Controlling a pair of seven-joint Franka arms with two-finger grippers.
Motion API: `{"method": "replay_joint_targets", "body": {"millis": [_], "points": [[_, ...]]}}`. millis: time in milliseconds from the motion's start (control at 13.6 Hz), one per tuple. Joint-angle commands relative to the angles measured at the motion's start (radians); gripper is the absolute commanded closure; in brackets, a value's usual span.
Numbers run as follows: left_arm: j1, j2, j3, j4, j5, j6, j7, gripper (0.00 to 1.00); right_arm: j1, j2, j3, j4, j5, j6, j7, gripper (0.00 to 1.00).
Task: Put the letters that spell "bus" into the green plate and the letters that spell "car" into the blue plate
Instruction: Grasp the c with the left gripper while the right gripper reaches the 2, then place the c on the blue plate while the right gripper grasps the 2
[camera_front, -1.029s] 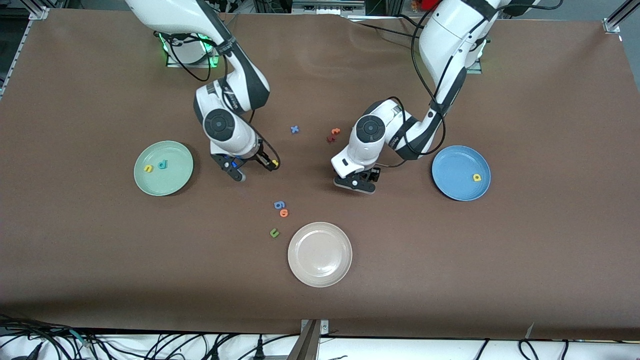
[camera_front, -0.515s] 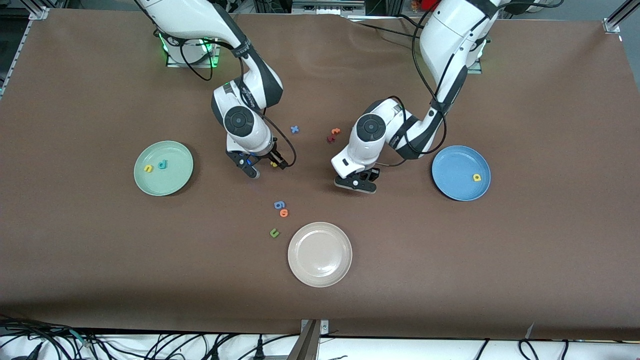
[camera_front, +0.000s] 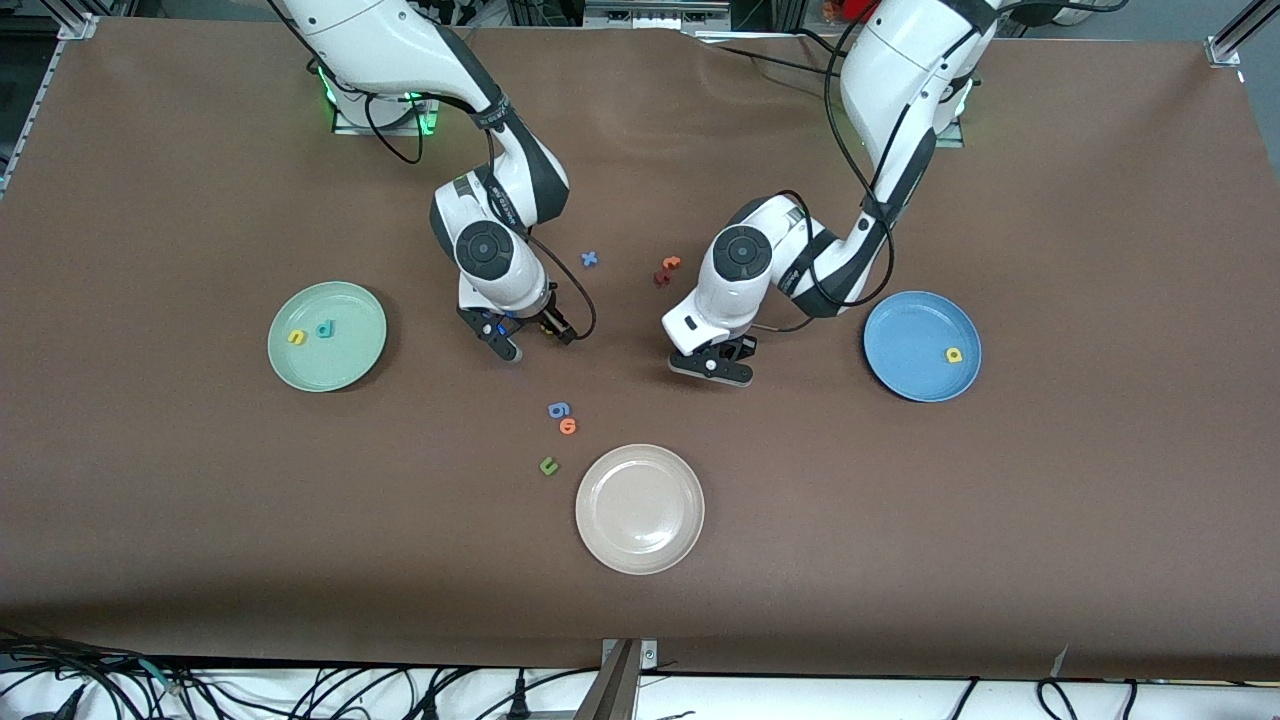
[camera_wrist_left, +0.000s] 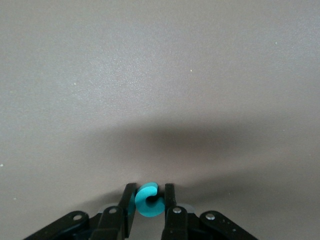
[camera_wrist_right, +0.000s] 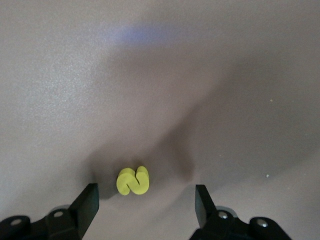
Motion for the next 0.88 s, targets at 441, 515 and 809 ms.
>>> {"method": "replay_joint_targets", "body": {"millis": [441,515,809], "points": [[0.092,-0.100,0.002,-0.016,0.039,-0.154,0.176,0.86,0.008,0.005,-0.007,-0.001,-0.006,0.009,0.009,0.44],[0.115,-0.130,0.002,-0.021,0.036,-0.203,0.237,0.83,0.008,0.005,-0.007,-0.001,-0.006,0.009,0.008,0.53],[0.193,-0.251,0.002,-0.106,0.033,-0.302,0.394,0.81,0.008,0.005,-0.007,0.001,-0.006,0.009,0.003,0.75]]}}
